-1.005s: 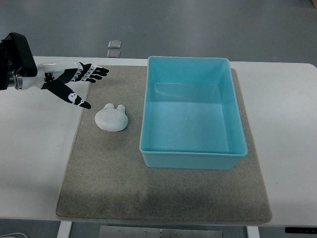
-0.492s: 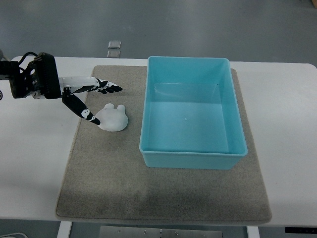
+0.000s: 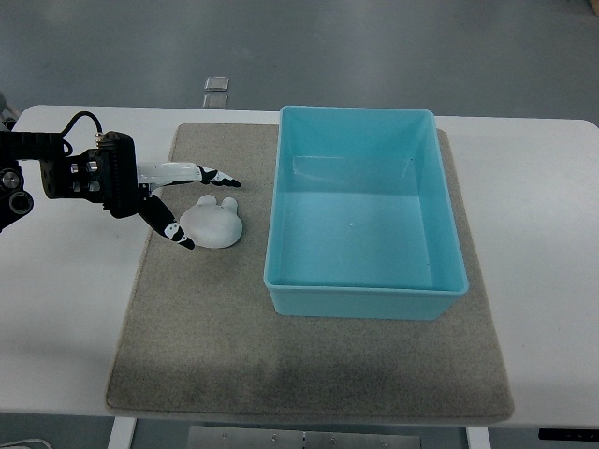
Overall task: Place white toy into blue box with left hand
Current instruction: 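Lower the left hand over the white bunny toy, fingers around it, then close the left hand fingers to grasp the white bunny toy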
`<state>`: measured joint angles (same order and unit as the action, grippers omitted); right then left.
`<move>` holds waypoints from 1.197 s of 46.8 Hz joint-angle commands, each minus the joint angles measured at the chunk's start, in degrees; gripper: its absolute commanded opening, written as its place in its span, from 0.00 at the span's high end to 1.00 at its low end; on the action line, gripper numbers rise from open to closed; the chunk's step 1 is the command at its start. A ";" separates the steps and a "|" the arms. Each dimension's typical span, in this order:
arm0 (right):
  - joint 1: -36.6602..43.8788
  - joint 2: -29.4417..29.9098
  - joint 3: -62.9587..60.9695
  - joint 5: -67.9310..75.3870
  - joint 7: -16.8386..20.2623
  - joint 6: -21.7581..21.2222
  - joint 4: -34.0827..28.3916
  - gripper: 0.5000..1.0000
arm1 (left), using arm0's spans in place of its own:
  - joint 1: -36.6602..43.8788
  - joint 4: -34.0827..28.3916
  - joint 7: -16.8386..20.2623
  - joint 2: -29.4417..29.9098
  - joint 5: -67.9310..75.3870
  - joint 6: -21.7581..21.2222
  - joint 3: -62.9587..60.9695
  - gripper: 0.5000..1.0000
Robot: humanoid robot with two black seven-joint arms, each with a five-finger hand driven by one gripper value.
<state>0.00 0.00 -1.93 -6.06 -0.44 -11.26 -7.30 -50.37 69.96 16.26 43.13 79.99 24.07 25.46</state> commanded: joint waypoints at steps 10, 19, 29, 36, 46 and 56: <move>0.00 0.00 0.00 0.00 0.00 -0.08 0.00 0.13 | 0.36 -0.61 0.00 -1.55 1.22 -0.51 -0.68 0.03; 0.00 0.00 0.00 0.00 0.00 0.01 0.00 0.13 | 0.45 -0.79 -0.09 -1.82 1.58 -2.71 -0.85 0.06; 0.00 0.00 0.00 0.00 0.00 0.01 0.00 0.13 | 0.45 -0.88 -0.09 -1.82 3.60 -2.71 -1.20 0.27; 0.00 0.00 0.00 0.00 0.00 0.01 -0.08 0.13 | 0.45 -0.88 -0.09 -1.82 3.86 -2.71 -1.55 0.29; 0.00 0.00 0.00 0.00 0.00 0.01 0.00 0.13 | 0.45 -1.05 -0.09 -1.82 3.95 -2.71 -1.55 0.50; 0.00 0.00 0.00 0.00 0.00 0.01 -0.08 0.13 | -0.17 -1.76 -0.09 -1.91 3.95 -4.99 -1.38 0.83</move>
<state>0.00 0.00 -1.93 -6.06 -0.44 -11.25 -7.32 -50.35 68.40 16.17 41.30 83.94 20.40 23.94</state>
